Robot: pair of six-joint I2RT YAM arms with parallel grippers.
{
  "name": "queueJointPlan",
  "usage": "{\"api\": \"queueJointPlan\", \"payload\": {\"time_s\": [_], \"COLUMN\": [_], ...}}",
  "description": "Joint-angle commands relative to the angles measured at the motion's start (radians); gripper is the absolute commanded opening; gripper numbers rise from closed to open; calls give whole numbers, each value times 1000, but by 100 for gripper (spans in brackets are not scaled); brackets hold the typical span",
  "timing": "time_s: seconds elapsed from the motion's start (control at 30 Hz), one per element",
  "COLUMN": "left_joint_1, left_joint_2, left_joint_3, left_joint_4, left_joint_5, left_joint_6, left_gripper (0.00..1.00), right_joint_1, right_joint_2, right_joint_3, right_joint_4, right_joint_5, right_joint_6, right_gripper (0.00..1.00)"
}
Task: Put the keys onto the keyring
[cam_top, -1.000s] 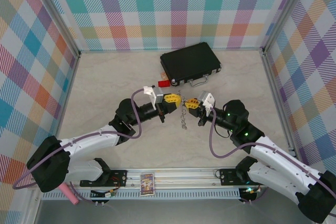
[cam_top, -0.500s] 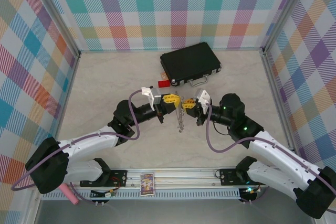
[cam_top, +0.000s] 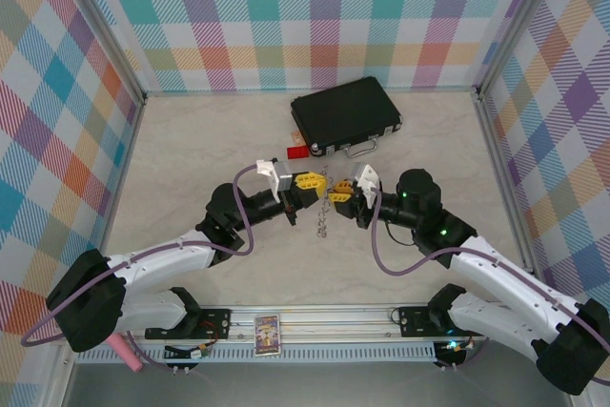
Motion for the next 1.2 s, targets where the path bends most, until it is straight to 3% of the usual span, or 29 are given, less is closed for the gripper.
{"api": "queueJointPlan", "payload": {"time_s": [0.0, 0.27, 0.43, 0.63, 0.9, 1.17], "left_joint_1": [1, 2, 2, 1, 1, 1], "left_joint_2": [-18, -10, -11, -6, -10, 0], "left_joint_3": [-11, -11, -8, -5, -2, 5], "left_joint_4": [73, 62, 62, 63, 59, 65], "left_joint_5": [9, 10, 15, 28, 27, 31], "left_joint_6": [-5, 12, 16, 11, 11, 9], "left_gripper": [0, 0, 0, 0, 0, 0], "right_joint_1": [-3, -41, -111, -207, -216, -217], "right_joint_2": [-34, -99, -105, -34, 65, 111], "right_joint_3": [7, -26, -20, -13, 5, 0], "right_joint_4": [8, 31, 80, 243, 360, 386], "right_joint_5": [19, 80, -21, -239, -382, -442], "right_joint_6": [10, 112, 201, 382, 476, 498], "right_gripper": [27, 34, 34, 30, 29, 27]}}
